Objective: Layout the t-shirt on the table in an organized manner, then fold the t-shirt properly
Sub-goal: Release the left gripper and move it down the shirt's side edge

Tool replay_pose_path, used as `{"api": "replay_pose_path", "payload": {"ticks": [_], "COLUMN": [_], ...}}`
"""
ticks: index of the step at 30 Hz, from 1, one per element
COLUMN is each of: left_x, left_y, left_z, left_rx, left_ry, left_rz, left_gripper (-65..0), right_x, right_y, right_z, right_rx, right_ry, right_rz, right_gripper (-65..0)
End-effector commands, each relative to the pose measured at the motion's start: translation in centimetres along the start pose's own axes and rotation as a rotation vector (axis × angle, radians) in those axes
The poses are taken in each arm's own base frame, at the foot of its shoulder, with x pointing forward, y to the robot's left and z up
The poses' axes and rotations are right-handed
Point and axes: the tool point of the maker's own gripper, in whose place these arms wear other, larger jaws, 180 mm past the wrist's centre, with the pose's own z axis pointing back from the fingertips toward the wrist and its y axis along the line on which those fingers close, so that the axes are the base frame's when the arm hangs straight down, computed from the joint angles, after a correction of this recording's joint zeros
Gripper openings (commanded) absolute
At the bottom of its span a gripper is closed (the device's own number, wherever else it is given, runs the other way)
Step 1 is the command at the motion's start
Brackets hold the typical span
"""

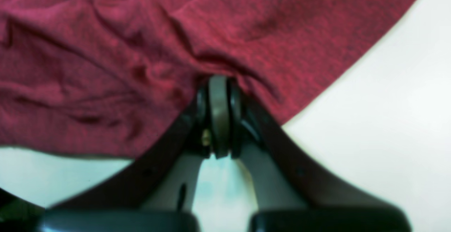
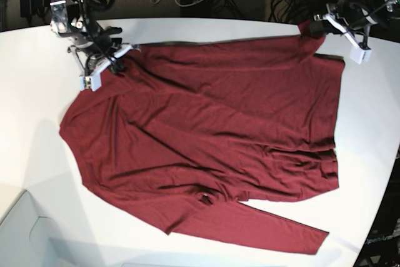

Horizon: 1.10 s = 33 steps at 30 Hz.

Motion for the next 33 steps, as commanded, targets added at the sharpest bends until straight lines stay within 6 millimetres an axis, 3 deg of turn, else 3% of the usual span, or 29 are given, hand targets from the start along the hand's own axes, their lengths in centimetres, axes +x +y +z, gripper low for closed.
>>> {"api": "replay_pose_path", "payload": {"ticks": [1,10,18,29,33], "left_x": [0.9,2.8,6.8,6.9,6.6], "left_y": [0.3,1.5,1.9,2.5,4.0], "left_z": [0.9,2.2,5.4,5.6,4.6], "left_rx": [0.013,0.054,0.129,0.145,0.133], "left_ry": [-0.012,-0.023,-0.134,-0.143,-0.129], "left_rz": [-0.039,-0.105,-0.189,-0.173,-0.100], "left_gripper": [-64.6,-64.6,-64.6,-64.6,-64.6], "right_x": [-0.9,-1.7,-1.8,-2.3,-2.4], "right_y": [-0.9,-2.7,-5.1,-5.1,-5.0], "right_z": [0.3,1.0,1.9,1.9,1.9], "right_rx": [-0.027,-0.058,-0.114,-0.113,-0.112], "right_ry": [0.037,0.063,0.063,0.073,0.074], "right_rz": [0.012,0.053,0.044,0.034,0.034], "right_gripper": [-65.0,-65.0,-65.0,-65.0,-65.0]}}
